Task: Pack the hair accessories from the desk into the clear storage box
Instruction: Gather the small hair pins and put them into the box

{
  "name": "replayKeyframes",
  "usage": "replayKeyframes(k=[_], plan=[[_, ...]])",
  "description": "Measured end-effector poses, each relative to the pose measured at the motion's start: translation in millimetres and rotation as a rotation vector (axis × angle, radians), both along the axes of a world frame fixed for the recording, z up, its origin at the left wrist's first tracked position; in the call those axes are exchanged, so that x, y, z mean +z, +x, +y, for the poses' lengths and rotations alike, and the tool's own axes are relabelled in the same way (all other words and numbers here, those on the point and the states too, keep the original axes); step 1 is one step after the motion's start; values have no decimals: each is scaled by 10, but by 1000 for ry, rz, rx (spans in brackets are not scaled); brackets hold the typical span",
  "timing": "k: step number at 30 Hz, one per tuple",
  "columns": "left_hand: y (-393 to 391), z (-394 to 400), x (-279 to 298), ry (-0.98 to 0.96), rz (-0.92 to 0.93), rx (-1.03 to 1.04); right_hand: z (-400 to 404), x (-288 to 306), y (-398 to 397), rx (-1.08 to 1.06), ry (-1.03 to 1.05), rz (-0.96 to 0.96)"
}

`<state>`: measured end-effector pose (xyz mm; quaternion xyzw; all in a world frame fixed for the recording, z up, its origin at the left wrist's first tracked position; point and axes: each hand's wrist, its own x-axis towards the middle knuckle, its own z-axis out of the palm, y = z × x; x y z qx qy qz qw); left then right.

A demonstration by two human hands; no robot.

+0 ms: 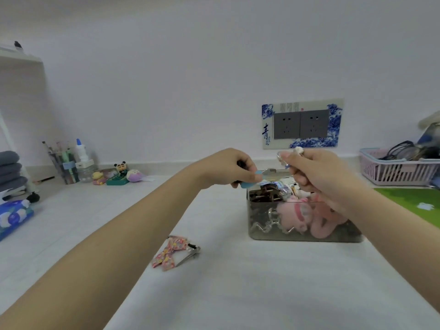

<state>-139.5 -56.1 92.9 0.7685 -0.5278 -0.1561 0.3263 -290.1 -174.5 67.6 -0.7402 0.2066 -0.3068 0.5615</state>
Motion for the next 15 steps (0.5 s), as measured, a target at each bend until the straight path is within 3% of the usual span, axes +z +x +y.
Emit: replayKeyframes(k=[7,11,15], plan=[[-117,-947,-55,106,-110,-101,-856,-9,-89,-189,-561,379],[-28,-1167,-245,261,-213,-119,-1011,-89,52,-111,-738,541],[44,-1200,-352,322,-198,-162,-1046,-169,227,30,-805,617]])
